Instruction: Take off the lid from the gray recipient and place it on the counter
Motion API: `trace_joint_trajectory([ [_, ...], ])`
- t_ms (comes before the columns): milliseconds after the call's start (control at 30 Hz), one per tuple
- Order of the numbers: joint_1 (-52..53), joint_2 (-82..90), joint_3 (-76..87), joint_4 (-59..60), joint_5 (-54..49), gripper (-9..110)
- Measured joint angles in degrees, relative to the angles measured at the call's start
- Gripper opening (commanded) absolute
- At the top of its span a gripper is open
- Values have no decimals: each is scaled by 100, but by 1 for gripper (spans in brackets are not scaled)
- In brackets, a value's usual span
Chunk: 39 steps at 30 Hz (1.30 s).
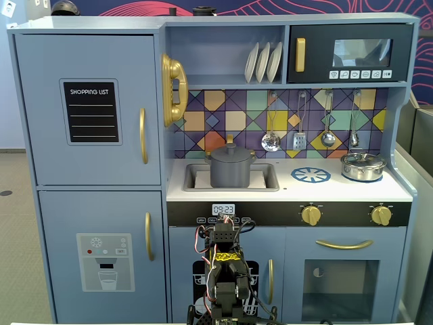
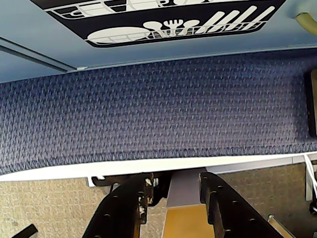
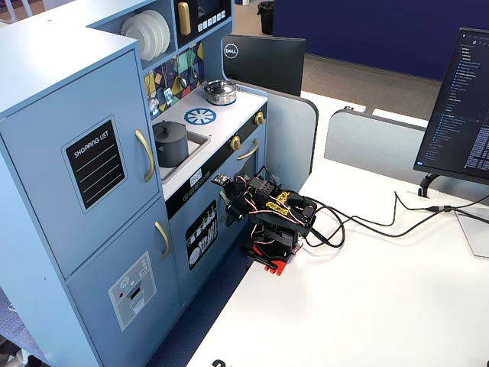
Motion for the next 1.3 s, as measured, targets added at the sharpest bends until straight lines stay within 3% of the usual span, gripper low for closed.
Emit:
trace_joint_trajectory([
  [800, 396, 18, -9, 44, -132, 0],
  [933, 483, -229, -589, -123, -97, 0],
  [1100, 642, -1046, -2426, -1037, -202, 0],
  [1300, 773, -1687, -3981, -3155, -272, 2],
])
